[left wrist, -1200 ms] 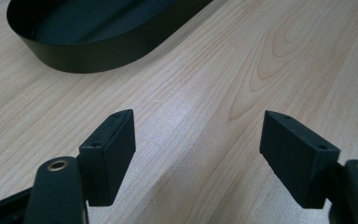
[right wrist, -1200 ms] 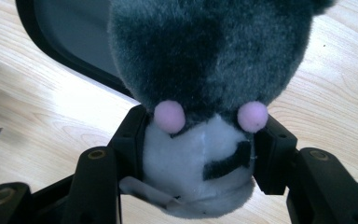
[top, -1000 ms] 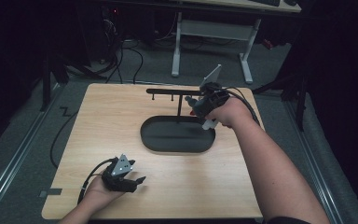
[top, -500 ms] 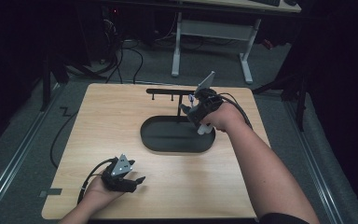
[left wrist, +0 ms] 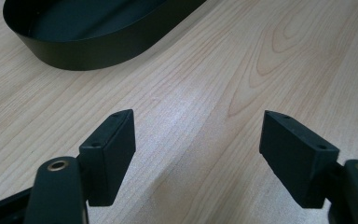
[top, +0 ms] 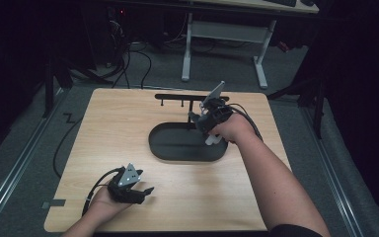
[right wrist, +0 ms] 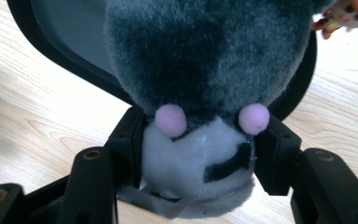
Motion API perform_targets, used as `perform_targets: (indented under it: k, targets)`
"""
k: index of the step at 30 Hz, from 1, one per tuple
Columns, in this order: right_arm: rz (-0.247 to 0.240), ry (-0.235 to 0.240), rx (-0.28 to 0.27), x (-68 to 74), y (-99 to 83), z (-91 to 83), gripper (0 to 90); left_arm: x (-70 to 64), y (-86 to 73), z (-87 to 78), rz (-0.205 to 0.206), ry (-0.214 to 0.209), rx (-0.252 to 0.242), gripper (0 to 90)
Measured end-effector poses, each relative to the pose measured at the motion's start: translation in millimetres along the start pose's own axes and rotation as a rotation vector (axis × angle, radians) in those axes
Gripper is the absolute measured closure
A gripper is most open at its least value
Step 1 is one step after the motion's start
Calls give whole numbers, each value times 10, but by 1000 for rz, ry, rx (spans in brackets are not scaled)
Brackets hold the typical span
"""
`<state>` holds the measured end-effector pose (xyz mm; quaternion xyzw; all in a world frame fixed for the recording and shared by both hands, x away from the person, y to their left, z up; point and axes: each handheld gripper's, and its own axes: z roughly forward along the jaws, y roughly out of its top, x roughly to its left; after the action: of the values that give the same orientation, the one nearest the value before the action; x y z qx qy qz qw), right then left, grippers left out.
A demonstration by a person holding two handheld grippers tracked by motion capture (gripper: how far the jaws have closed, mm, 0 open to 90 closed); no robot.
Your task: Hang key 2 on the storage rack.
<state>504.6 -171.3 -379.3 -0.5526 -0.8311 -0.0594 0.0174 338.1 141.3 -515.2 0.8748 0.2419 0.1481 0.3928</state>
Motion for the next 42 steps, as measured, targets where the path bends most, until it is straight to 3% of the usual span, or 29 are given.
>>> perform_targets:
  k: [7, 21, 30, 42]
  targets:
    - [0, 3, -22, -9, -24, 16, 337, 3, -1, 4, -1, -1, 1, 272]
    - [-15, 2, -88, -17, -278, -27, 337, -9, 5, 14, -1, -6, 3, 271]
    - [-54, -19, -214, -27, -680, 112, 334, -16, 8, 30, 2, -9, 11, 270]
    - [-96, 10, -377, -99, -1166, 393, 335, -33, -2, 56, 1, -8, 21, 270]
